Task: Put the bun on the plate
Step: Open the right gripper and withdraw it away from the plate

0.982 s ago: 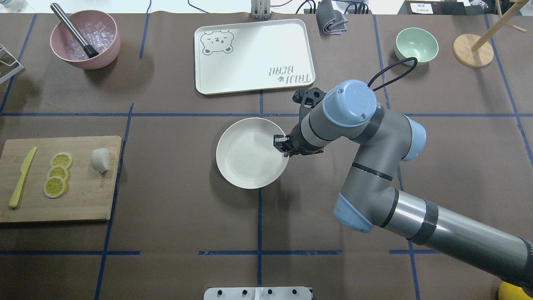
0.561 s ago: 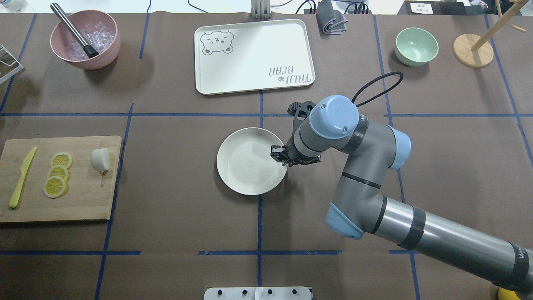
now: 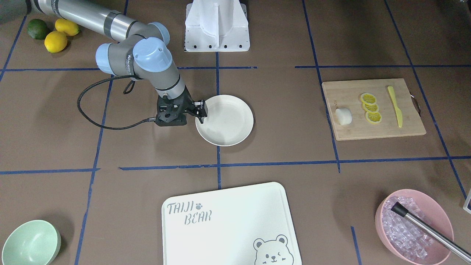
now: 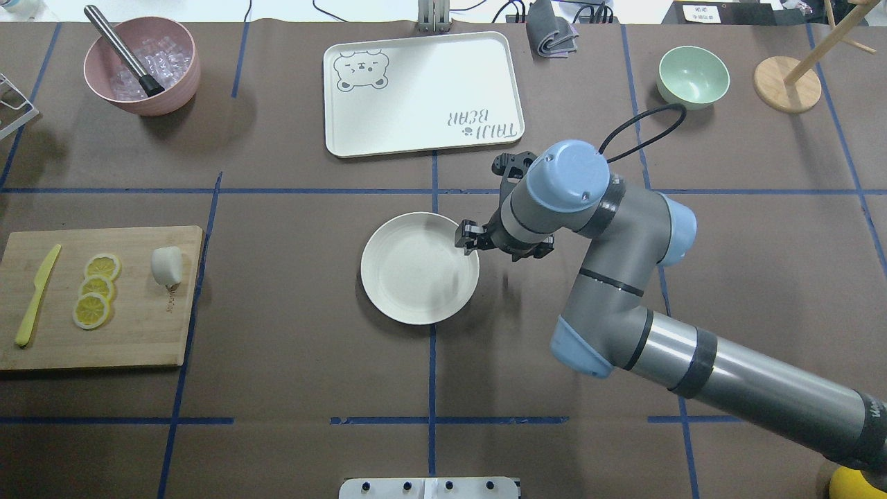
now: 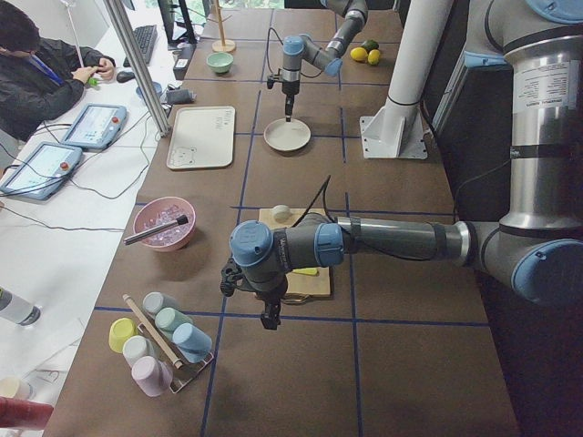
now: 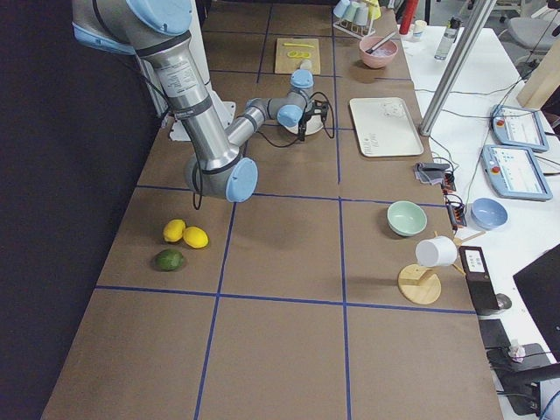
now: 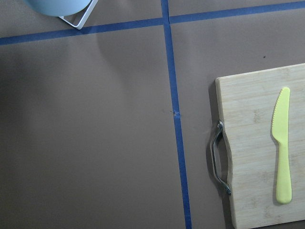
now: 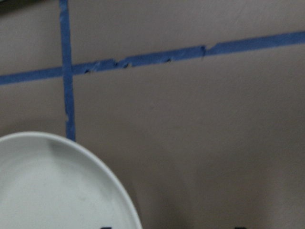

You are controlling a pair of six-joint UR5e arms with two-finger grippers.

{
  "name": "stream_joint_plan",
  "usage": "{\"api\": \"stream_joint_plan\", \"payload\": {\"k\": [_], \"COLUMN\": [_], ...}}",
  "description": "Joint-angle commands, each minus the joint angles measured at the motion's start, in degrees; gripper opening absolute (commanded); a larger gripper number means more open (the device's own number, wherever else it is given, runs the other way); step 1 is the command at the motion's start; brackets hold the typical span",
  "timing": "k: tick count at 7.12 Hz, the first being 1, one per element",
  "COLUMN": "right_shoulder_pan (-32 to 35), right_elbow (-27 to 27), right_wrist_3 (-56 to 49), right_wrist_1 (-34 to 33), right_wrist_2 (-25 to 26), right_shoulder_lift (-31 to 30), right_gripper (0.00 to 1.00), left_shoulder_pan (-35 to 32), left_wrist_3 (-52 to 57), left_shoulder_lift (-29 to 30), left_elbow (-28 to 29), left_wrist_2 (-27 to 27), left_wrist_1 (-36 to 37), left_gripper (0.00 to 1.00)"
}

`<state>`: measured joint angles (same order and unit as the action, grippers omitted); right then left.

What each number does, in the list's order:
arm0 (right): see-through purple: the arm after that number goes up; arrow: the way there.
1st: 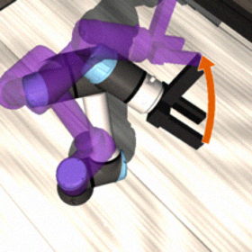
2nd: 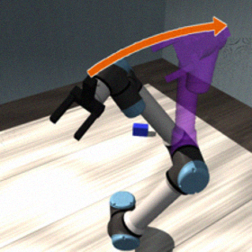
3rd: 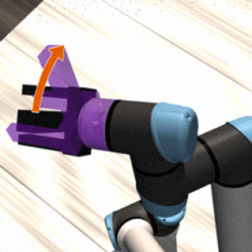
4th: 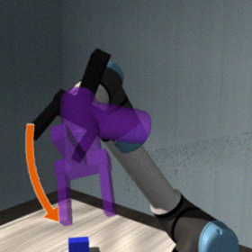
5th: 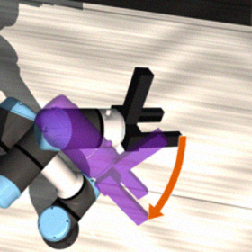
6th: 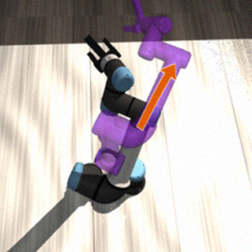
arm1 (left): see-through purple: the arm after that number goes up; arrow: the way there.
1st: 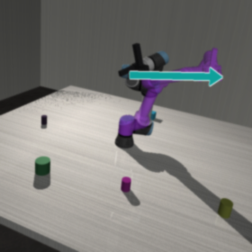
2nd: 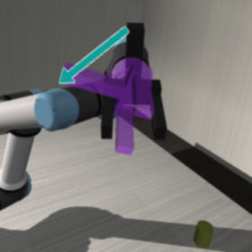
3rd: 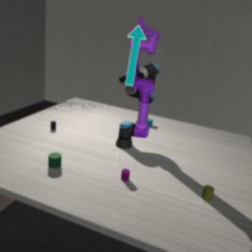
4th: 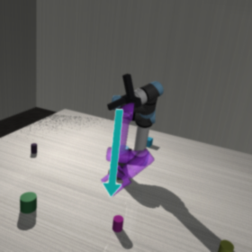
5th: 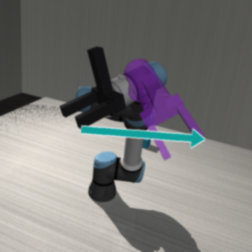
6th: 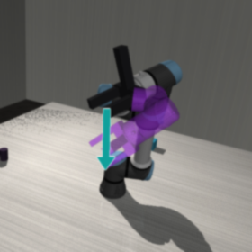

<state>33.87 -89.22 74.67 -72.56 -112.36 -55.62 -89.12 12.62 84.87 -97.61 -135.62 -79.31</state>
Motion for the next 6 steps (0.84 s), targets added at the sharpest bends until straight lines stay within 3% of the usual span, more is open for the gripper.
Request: {"api": "stream_joint_plan", "payload": {"k": [1, 3, 6], "right_shoulder_pan": [10.0, 21.9, 36.4], "right_elbow": [-3.0, -5.7, -7.6], "right_wrist_3": [-13.3, -42.6, -72.7], "right_wrist_1": [-9.1, -15.9, -15.9], "right_wrist_2": [-6.6, -13.1, -13.2], "right_shoulder_lift": [-3.2, -11.5, -25.8], "right_gripper": [1.0, 1.0, 1.0], "left_shoulder_pan": [0.0, 0.3, 1.1], "left_wrist_3": [0.0, 0.1, 0.0], "left_shoulder_lift": [0.0, -1.3, -1.5], "left_elbow": [0.0, -0.8, -0.7], "left_wrist_2": [0.1, 0.1, 0.1], "left_wrist_1": [-0.1, -0.1, -0.3], "left_gripper": [1.0, 1.0, 1.0]}}
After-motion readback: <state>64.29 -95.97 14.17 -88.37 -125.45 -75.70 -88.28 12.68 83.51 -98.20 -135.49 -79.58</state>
